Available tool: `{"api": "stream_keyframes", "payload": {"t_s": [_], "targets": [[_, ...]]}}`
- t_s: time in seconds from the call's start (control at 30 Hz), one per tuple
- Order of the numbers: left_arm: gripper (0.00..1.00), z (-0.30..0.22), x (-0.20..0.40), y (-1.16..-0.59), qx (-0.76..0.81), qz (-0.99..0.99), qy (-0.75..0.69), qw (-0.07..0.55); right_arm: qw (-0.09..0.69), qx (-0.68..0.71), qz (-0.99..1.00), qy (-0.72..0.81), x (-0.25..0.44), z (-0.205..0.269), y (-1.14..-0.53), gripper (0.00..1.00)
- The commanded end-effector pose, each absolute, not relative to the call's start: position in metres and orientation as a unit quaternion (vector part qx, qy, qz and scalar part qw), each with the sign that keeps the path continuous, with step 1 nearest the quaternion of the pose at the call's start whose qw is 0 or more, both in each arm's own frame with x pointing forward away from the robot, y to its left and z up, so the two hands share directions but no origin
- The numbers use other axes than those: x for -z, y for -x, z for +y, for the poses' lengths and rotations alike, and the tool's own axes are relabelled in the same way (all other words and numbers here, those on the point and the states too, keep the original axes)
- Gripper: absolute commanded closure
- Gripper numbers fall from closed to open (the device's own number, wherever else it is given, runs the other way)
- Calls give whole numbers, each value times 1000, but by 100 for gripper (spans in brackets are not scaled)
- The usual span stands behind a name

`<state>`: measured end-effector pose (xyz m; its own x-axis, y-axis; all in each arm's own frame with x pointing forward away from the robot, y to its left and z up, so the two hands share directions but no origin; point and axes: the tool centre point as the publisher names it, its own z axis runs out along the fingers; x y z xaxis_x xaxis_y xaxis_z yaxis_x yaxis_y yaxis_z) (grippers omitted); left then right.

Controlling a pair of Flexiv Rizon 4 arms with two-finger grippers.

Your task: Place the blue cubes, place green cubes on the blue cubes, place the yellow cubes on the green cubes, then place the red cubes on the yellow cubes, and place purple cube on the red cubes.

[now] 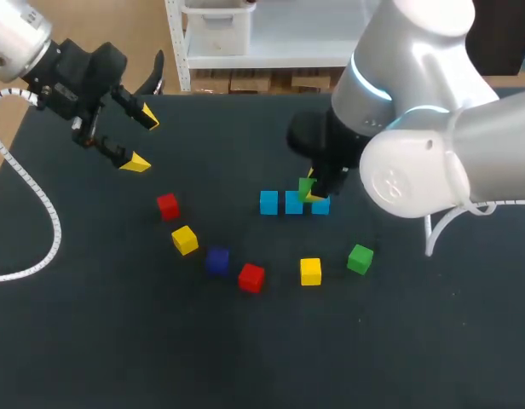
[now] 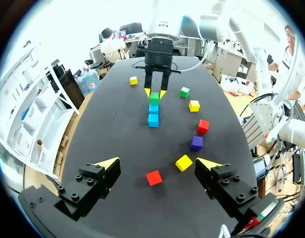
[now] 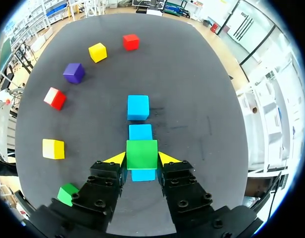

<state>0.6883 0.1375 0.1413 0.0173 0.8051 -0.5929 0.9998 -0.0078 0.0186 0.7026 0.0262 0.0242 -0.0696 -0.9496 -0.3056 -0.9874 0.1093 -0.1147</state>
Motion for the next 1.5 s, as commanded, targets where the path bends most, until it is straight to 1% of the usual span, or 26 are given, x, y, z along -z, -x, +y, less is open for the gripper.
{"api": "stream_keyframes", "payload": {"t_s": [0.03,0.63,0.73,0.77,0.83,1.0,1.13,1.5], "targets": [[0,139,-141,-688,216,666,-677,228,153,-64,728,666,-24,27,-705,100],[0,139,-141,-688,216,666,-677,228,151,-66,728,665,-23,27,-706,100],[0,139,-141,-688,216,666,-677,228,150,-67,728,666,-23,27,-706,92],[0,139,-141,-688,216,666,-677,228,151,-68,727,667,-24,27,-707,85],[0,139,-141,-688,216,666,-677,228,151,-68,726,667,-24,28,-707,75],[0,139,-141,-688,216,666,-677,228,150,-68,726,667,-23,27,-708,71],[0,139,-141,-688,216,666,-677,228,149,-68,727,667,-23,27,-708,72],[0,139,-141,-688,216,666,-677,228,147,-71,726,668,-21,28,-707,65]]}}
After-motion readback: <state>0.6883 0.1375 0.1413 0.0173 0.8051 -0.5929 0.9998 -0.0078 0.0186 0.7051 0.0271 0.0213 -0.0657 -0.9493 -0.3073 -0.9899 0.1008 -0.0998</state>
